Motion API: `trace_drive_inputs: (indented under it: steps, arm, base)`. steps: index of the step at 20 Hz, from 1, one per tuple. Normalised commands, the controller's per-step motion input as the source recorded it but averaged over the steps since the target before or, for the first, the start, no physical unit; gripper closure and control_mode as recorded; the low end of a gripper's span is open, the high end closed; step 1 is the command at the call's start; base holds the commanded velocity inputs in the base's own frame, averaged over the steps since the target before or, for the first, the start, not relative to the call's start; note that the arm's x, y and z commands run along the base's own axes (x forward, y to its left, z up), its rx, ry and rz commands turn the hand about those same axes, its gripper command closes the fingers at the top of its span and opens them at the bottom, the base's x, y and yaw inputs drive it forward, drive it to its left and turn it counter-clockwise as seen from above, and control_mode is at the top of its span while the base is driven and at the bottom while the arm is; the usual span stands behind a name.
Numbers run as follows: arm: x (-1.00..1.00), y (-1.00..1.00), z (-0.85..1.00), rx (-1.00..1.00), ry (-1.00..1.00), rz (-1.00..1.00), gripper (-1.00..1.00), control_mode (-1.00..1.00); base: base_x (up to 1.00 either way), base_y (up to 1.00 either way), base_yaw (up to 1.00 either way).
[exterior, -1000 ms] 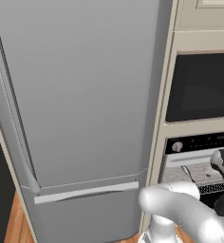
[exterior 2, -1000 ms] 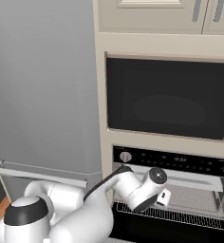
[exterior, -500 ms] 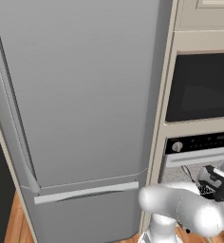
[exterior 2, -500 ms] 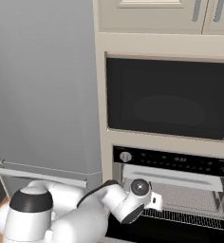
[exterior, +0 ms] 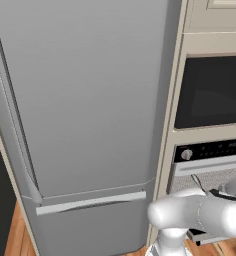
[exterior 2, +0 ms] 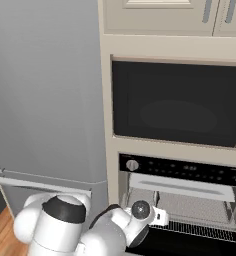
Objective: Take the fish from the oven and place it on the plate on the counter.
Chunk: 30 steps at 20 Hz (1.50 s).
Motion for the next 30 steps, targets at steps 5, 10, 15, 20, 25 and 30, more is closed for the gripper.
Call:
trace_drive_inputs:
  steps: [5, 10, 15, 20, 25, 30]
  arm:
    - [0.03, 0.0, -0.11, -0.08, 0.04, 0.0, -1.0, -1.0]
    - [0.0, 0.0, -0.22, -0.08, 0.15, 0.0, -1.0, -1.0]
    - [0.07, 0.0, -0.41, -0.05, 0.1, 0.0, -1.0, -1.0]
    - [0.09, -0.01, -0.1, 0.0, 0.0, 0.0, -1.0, -1.0]
    - [0.02, -0.16, 0.0, 0.0, 0.0, 0.0, -1.0, -1.0]
    - [0.33, -0.44, -0.1, 0.13, 0.0, 0.0, -1.0, -1.0]
  base:
    - [0.0, 0.0, 0.0]
    - [0.0, 0.0, 0.0]
    - [0.0, 0.0, 0.0]
    - [0.0, 0.0, 0.0]
    - [0.0, 0.0, 0.0]
    - [0.0, 0.0, 0.0]
